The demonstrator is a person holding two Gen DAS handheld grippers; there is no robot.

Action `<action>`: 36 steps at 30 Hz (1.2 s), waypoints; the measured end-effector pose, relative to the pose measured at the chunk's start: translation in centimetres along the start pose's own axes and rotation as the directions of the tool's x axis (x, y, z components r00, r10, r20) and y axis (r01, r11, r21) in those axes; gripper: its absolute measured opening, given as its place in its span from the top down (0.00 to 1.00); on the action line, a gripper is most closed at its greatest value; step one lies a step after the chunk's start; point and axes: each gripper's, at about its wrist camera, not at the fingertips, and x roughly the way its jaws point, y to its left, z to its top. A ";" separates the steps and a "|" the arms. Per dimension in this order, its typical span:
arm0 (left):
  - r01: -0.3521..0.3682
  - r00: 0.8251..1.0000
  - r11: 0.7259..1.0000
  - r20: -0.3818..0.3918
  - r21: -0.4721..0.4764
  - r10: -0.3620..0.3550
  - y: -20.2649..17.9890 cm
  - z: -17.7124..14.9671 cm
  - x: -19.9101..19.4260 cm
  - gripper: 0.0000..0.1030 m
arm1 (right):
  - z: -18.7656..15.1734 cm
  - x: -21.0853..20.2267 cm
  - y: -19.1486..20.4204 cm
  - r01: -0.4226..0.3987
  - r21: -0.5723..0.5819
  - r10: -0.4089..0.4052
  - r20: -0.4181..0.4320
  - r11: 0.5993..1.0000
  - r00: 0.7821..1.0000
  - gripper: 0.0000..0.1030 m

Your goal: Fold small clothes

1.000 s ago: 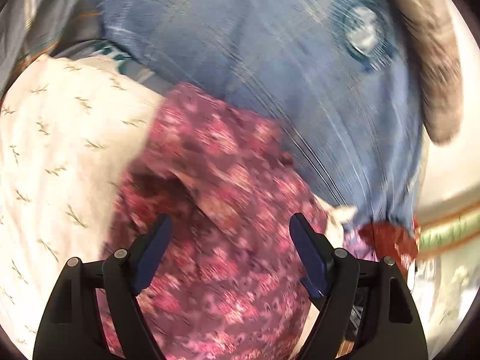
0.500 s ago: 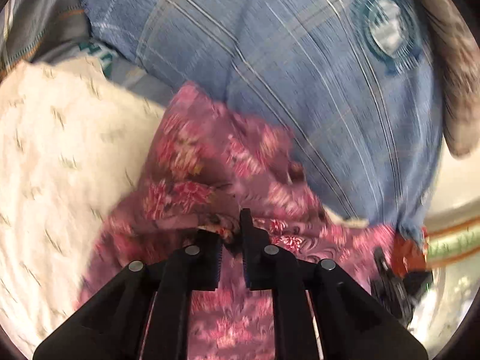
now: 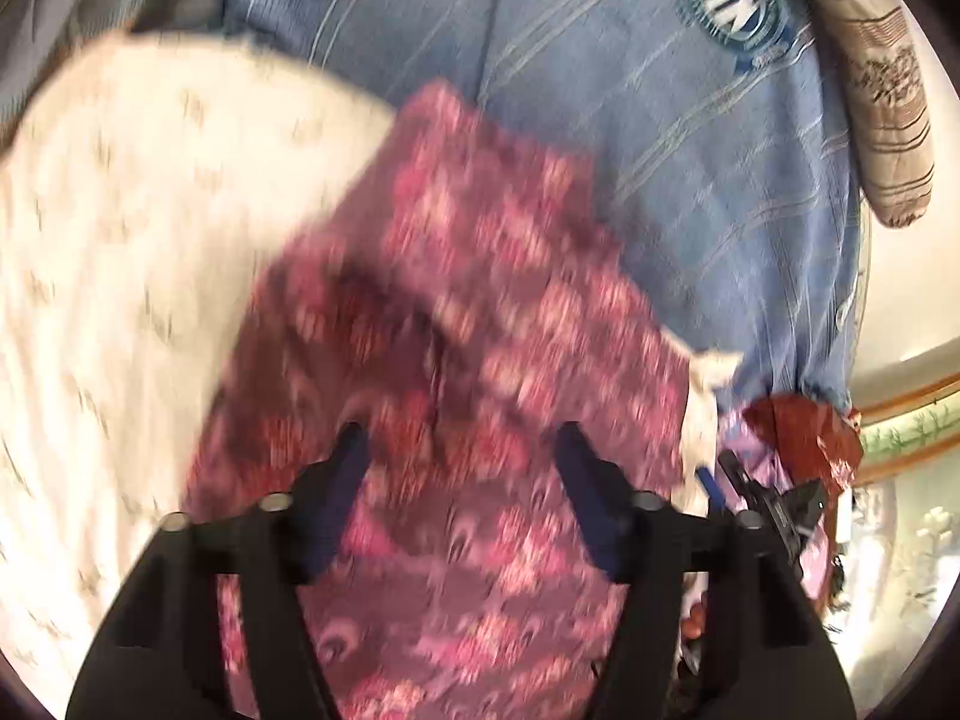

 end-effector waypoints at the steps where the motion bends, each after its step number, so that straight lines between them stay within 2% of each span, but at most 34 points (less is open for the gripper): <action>1: -0.009 1.000 1.000 0.008 -0.003 0.009 -0.2 0.6 0.2 0.35 | 0.2 0.7 0.5 0.018 -0.017 -0.018 -0.004 1.000 1.000 0.38; 4: -0.050 0.998 0.998 -0.036 -0.035 0.049 -0.8 2.5 2.7 0.35 | 0.8 4.3 2.3 0.113 -0.107 -0.120 -0.066 0.988 0.991 0.38; 5: -0.078 0.996 0.996 -0.053 -0.038 0.076 -1.0 2.9 3.7 0.35 | 0.9 5.8 3.0 0.131 -0.140 -0.147 -0.114 0.981 0.982 0.45; 6: -0.120 0.991 0.992 -0.070 -0.043 0.117 -0.9 3.4 4.6 0.36 | 1.1 7.4 3.9 0.140 -0.191 -0.172 -0.159 0.972 0.972 0.72; 7: -0.153 0.985 0.987 -0.082 -0.046 0.149 -0.9 3.8 5.3 0.41 | 1.4 8.0 4.7 0.143 -0.238 -0.188 -0.175 0.961 0.967 0.94; 8: -0.172 0.982 0.984 -0.087 -0.052 0.167 -0.6 4.3 5.7 0.49 | 1.9 8.3 6.1 0.142 -0.301 -0.198 -0.164 0.943 0.966 0.96; 9: -0.165 0.983 0.984 -0.087 -0.066 0.160 -0.5 4.8 6.0 0.67 | 2.9 7.1 7.8 0.110 -0.345 -0.152 -0.098 0.932 0.983 0.96; 10: -0.146 0.987 0.986 -0.085 -0.077 0.140 -0.4 5.2 5.9 0.73 | 3.6 5.8 8.7 0.064 -0.357 -0.087 -0.048 0.932 0.995 0.96; 11: -0.129 0.990 0.987 -0.070 -0.093 0.123 -0.3 5.4 5.6 0.73 | 4.1 3.8 9.4 0.003 -0.365 0.000 0.006 0.931 1.000 0.96; 12: -0.116 0.993 0.988 -0.046 -0.105 0.111 -0.1 5.3 5.2 0.73 | 4.5 1.3 10.2 -0.047 -0.395 0.084 0.078 0.918 0.993 0.96; 14: -0.095 0.995 0.991 -0.030 -0.099 0.093 0.2 4.7 4.5 0.73 | 4.0 -1.0 10.7 -0.065 -0.455 0.133 0.118 0.888 0.984 0.95; 16: -0.090 0.996 0.991 -0.035 -0.094 0.087 0.7 3.5 4.1 0.73 | 1.6 -2.2 10.2 -0.054 -0.526 0.119 0.091 0.849 0.989 0.95; 17: -0.100 0.994 0.991 -0.046 -0.093 0.096 1.2 2.7 4.0 0.73 | 0.1 -2.3 9.4 -0.041 -0.556 0.087 0.056 0.830 0.995 0.91; 18: -0.104 0.993 0.990 -0.057 -0.093 0.099 1.5 2.2 4.1 0.73 | -2.2 -2.0 8.2 -0.019 -0.585 0.025 0.001 0.811 1.000 0.91; 20: -0.100 0.992 0.990 -0.089 -0.100 0.091 2.7 1.0 3.7 0.73 | -5.3 -1.6 6.1 0.004 -0.602 -0.068 -0.083 0.798 0.994 0.91; 22: -0.085 0.993 0.992 -0.091 -0.098 0.076 3.3 0.0 3.1 0.73 | -7.6 -2.3 3.8 -0.009 -0.569 -0.093 -0.149 0.822 0.984 0.89; 24: -0.074 0.995 0.994 -0.077 -0.084 0.068 3.0 -0.5 2.0 0.73 | -8.1 -3.9 2.4 0.013 -0.506 -0.099 -0.144 0.863 0.985 0.88; 25: -0.065 0.996 0.995 -0.072 -0.073 0.060 2.7 -0.6 1.5 0.73 | -7.5 -4.7 1.7 0.007 -0.448 -0.078 -0.141 0.894 0.987 0.87; 26: -0.050 0.997 0.997 -0.065 -0.059 0.047 2.2 -0.7 1.0 0.72 | -6.7 -5.6 1.0 0.000 -0.362 -0.050 -0.130 0.932 0.990 0.75; 27: -0.040 0.997 0.998 -0.061 -0.048 0.037 2.0 -0.6 0.1 0.66 | -5.9 -6.3 0.3 -0.026 -0.264 -0.005 -0.115 0.964 0.993 0.57; 28: -0.033 0.998 0.999 -0.053 -0.039 0.031 1.4 -0.5 0.1 0.54 | -5.5 -6.5 0.0 -0.055 -0.183 0.035 -0.108 0.982 0.994 0.48; 29: -0.032 0.999 0.999 -0.043 -0.032 0.031 0.8 -0.4 0.3 0.49 | -5.1 -6.3 -0.2 -0.077 -0.115 0.064 -0.114 0.990 0.991 0.36; 30: -0.037 0.999 0.999 -0.031 -0.024 0.037 0.4 -0.3 0.4 0.43 | -5.2 -5.7 -0.4 -0.099 -0.062 0.090 -0.134 0.993 0.987 0.36; 31: -0.045 0.999 0.999 -0.028 -0.025 0.044 0.3 -0.2 0.6 0.43 | -5.3 -4.7 -0.3 -0.096 -0.021 0.091 -0.162 0.995 0.983 0.36; 33: -0.046 0.998 0.998 -0.049 -0.046 0.044 0.4 0.1 1.9 0.43 | -5.9 -2.2 0.0 -0.050 0.024 0.055 -0.232 0.998 0.971 0.36; 34: -0.060 0.996 0.996 -0.063 -0.064 0.056 0.7 0.4 2.7 0.44 | -6.3 -0.8 0.2 -0.048 0.048 0.059 -0.265 0.998 0.962 0.36; 35: -0.074 0.995 0.994 -0.071 -0.080 0.068 0.8 0.5 3.4 0.46 | -6.5 0.4 0.4 -0.050 0.062 0.067 -0.295 0.997 0.953 0.49; 36: -0.086 0.994 0.992 -0.079 -0.092 0.079 0.9 0.8 4.0 0.57 | -6.5 1.3 0.8 -0.042 0.058 0.058 -0.315 0.997 0.947 0.93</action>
